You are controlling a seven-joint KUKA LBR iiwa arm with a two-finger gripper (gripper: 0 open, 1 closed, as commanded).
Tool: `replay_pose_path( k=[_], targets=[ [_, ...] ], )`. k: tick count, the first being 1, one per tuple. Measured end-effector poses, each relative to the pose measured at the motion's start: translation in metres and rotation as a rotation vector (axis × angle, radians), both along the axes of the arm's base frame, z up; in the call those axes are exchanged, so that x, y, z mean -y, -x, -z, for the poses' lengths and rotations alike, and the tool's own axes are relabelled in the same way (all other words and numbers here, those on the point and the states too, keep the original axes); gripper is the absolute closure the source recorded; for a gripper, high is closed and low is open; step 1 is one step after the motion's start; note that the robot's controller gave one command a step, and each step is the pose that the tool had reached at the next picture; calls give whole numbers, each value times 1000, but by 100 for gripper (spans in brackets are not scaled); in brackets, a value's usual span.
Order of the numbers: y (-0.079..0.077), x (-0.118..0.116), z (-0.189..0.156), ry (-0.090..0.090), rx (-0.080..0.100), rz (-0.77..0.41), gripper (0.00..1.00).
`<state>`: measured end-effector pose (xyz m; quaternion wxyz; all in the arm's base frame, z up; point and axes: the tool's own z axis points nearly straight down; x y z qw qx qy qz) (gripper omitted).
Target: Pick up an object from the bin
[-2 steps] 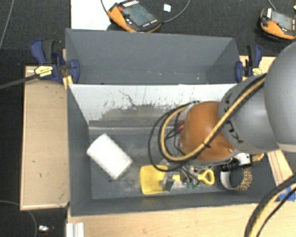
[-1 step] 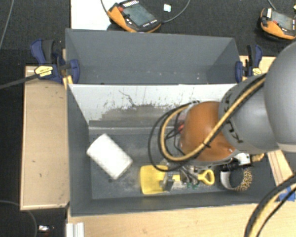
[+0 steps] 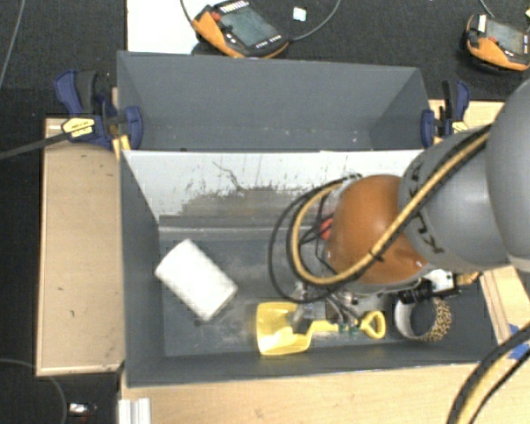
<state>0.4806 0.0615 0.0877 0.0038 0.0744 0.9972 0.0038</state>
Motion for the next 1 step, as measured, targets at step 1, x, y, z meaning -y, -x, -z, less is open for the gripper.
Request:
replay_pose_path(
  k=[1],
  targets=[
    [0,0,-27,0,0,0,100]
  ],
)
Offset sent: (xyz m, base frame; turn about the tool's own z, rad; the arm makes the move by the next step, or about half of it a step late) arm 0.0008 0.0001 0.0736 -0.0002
